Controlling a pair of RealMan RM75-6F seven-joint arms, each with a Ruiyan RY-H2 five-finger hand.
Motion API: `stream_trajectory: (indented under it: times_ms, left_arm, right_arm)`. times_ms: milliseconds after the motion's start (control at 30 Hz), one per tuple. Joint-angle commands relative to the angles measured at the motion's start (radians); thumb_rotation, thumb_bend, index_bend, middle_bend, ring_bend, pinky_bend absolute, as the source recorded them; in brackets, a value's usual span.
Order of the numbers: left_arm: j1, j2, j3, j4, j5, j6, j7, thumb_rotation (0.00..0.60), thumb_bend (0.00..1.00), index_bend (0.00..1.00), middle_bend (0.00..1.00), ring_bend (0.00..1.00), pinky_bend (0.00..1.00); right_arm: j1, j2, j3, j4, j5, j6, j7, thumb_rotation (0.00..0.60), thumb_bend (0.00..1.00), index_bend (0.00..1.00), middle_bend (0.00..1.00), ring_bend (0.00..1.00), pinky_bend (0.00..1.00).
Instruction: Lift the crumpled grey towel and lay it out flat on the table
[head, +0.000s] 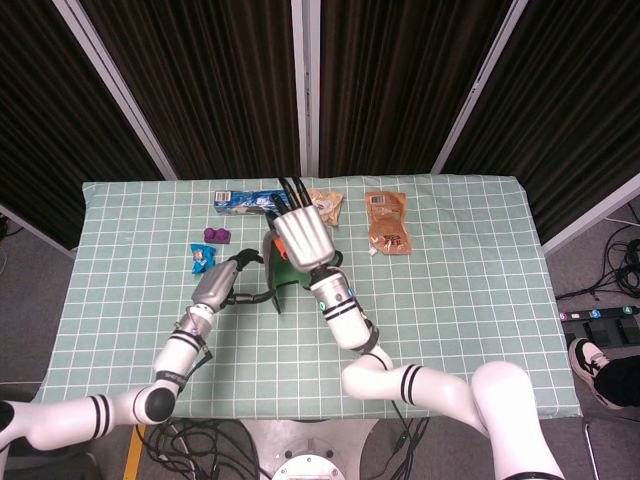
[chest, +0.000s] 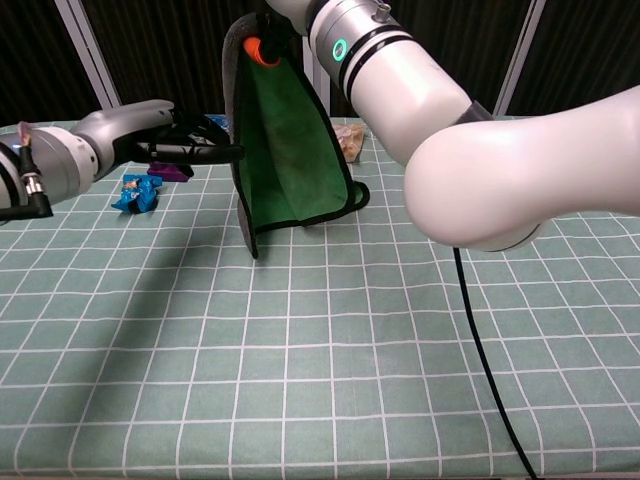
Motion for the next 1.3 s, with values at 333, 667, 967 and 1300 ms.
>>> stream_trajectory:
  times_ms: [333,667,967,1300]
  left_arm:
    - [-0.065,-0.131,0.009,0.109,-0.163,0.069,0.174,0.293,0.0,0.31,0.24,0.2,0.28]
    - [-0.023,-0.168,0.005,0.151,-0.128,0.09,0.11,0.48,0.09,0.5,0.23,0.2,0.28]
    - [0.004,-0.218,-0.016,0.192,-0.086,0.104,0.041,0.568,0.17,0.57,0.27,0.24,0.3]
    - [0.033,-0.246,-0.046,0.22,-0.006,0.131,-0.043,0.6,0.36,0.71,0.36,0.25,0.32]
  right_arm:
    - [-0.034,0.005,-0.027,-0.057,0.01,0.032,0.011,0.6,0.45,0.81,0.26,0.02,0.0]
    - [-0.126,0.097,-0.068,-0.204,-0.022,0.075,0.076,0.6,0.44,0.81,0.26,0.02,0.0]
    - [-0.195,0.172,-0.101,-0.329,-0.034,0.09,0.119,0.6,0.44,0.81,0.26,0.02,0.0]
    - [-0.242,0.217,-0.121,-0.419,-0.019,0.083,0.146,0.6,0.44,0.81,0.26,0.02,0.0]
